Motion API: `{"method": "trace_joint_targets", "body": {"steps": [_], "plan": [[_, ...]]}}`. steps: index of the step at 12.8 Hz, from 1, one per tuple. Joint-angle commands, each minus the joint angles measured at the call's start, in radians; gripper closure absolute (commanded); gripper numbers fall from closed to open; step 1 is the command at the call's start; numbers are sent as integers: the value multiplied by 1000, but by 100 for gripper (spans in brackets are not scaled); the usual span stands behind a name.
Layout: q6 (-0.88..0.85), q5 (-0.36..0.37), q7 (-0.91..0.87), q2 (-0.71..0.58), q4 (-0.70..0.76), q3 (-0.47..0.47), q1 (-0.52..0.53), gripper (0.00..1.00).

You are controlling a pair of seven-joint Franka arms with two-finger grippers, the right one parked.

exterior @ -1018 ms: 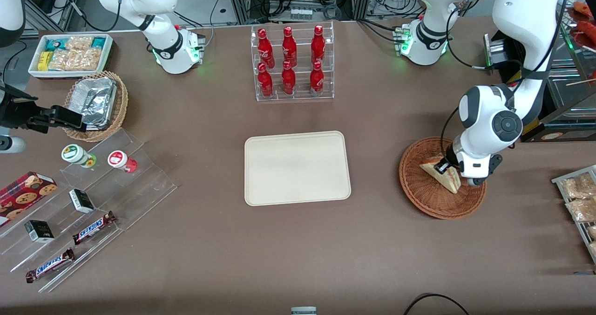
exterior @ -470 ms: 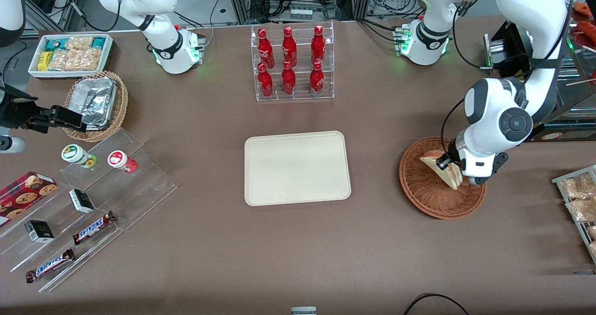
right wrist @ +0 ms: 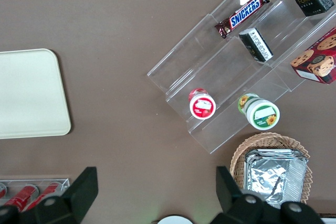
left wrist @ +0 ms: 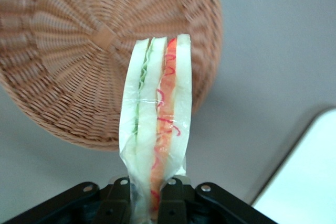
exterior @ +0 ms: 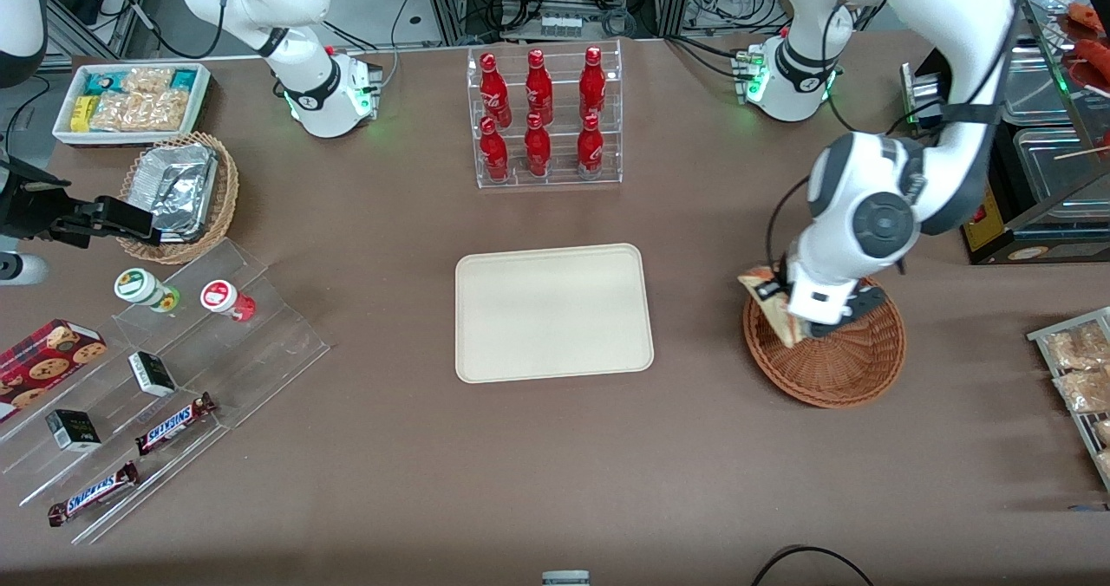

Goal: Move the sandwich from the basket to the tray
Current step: 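Lift the sandwich out of the basket with the left gripper, then carry the sandwich over the cream tray with the left gripper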

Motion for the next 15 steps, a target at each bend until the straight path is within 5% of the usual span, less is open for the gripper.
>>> {"method": "trace_joint_targets", "body": {"steps": [1, 15], "plan": [[-28, 8, 6, 47, 64, 7, -89, 100], [-98, 8, -135, 457, 590, 9, -478, 100]]}}
